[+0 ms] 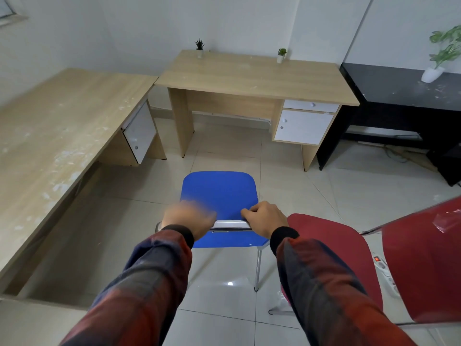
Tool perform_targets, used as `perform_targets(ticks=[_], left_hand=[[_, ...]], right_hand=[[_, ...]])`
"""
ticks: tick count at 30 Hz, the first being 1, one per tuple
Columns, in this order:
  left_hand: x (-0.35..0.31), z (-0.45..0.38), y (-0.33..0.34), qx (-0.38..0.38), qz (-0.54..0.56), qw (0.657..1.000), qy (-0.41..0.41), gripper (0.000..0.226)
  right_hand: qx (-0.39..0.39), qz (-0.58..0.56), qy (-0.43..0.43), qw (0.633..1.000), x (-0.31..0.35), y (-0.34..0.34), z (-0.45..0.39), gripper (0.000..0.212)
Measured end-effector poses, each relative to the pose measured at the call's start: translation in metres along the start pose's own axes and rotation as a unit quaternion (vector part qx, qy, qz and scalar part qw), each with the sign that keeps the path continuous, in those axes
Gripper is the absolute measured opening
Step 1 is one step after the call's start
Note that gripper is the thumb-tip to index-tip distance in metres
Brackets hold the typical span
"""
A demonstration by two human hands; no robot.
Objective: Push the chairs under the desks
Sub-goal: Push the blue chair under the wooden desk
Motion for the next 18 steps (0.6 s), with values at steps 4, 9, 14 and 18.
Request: perform_targets(ticks=[4, 9, 14, 18], left_hand=[[-0.006, -0.007, 0.002, -0.005, -0.001, 1.0, 0.007, 0.042], [-0.01, -0.021, 0.001, -0.003, 0.004, 1.0, 0.016, 0.042], [-0.017, -0.045, -0.001, -0.004, 0.005, 1.0, 0.029, 0.04], [-0.014, -0.068, -0.004, 0.001, 0.007, 0.999, 0.031, 0.041]], right_hand=[[-0.009, -0.001, 0.015, 1.0, -0.006, -0.004, -0.011, 0.045], [-0.029, -0.017, 0.039, 0.999, -0.008, -0.008, -0.026, 0.045], [-0.04, -0.01, 0.052, 0.998, -0.008, -0.016, -0.051, 0.045], [-0.035, -0.005, 0.058, 0.998, -0.001, -0.019, -0.071, 0.045]])
Point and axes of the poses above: each hand's wrist, its own z-axis away from the middle knuckle, its own y-axis out of the palm, x = y × z, the point moved 6 cm from there along -z, towards the middle knuckle, and after that the axes turned 12 degrees about z, right-handed, at the moved point
